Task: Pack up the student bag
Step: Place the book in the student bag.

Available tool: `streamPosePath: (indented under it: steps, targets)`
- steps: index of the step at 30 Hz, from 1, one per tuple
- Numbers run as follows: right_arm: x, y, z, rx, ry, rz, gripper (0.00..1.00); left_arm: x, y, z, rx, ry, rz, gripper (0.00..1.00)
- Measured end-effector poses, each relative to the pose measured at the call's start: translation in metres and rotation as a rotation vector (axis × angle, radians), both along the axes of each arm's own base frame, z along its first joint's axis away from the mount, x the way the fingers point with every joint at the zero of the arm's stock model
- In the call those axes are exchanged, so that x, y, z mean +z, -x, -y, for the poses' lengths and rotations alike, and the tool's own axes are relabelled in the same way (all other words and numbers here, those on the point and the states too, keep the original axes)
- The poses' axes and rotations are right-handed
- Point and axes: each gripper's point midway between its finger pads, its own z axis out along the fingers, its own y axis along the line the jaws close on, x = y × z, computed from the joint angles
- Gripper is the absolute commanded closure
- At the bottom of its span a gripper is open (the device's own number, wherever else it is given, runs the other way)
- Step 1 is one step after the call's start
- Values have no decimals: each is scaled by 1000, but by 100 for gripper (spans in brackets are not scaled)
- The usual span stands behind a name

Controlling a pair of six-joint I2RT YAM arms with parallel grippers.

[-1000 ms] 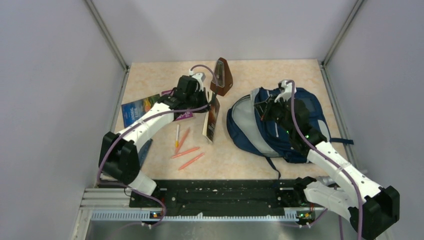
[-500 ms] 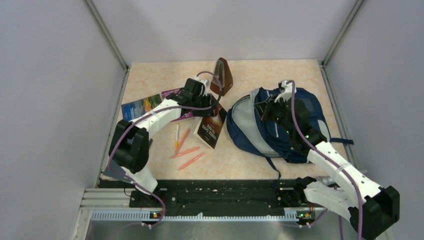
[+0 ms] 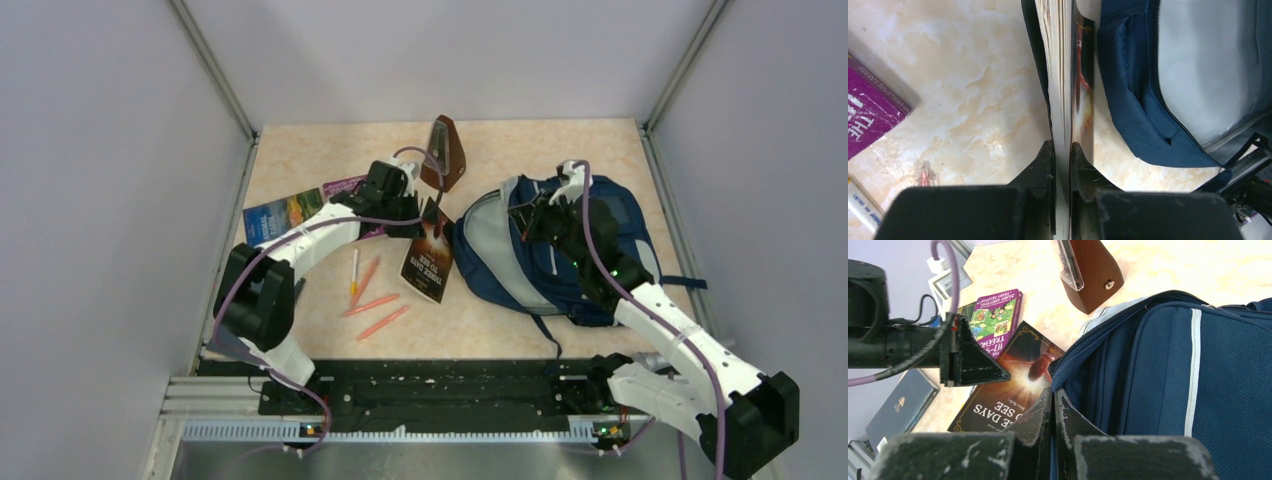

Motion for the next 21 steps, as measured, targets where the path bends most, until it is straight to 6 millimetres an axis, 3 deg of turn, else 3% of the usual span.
streamPosePath:
  steps: [5,11,14,18,21]
  targets:
    - [-2,1,-1,10,1,-7,100,32,11,-4,-4,45,65,100]
    - [1,6,-1,21,-3,-7,100,113,23,5,3,259,246,100]
    - [6,10,1,19,-15,2,100,139,25,18,-5,388,281,100]
    - [12,13,3,16,-32,11,100,140,23,39,-16,520,247,100]
    - [14,14,3,11,-45,10,100,112,20,61,-18,574,158,100]
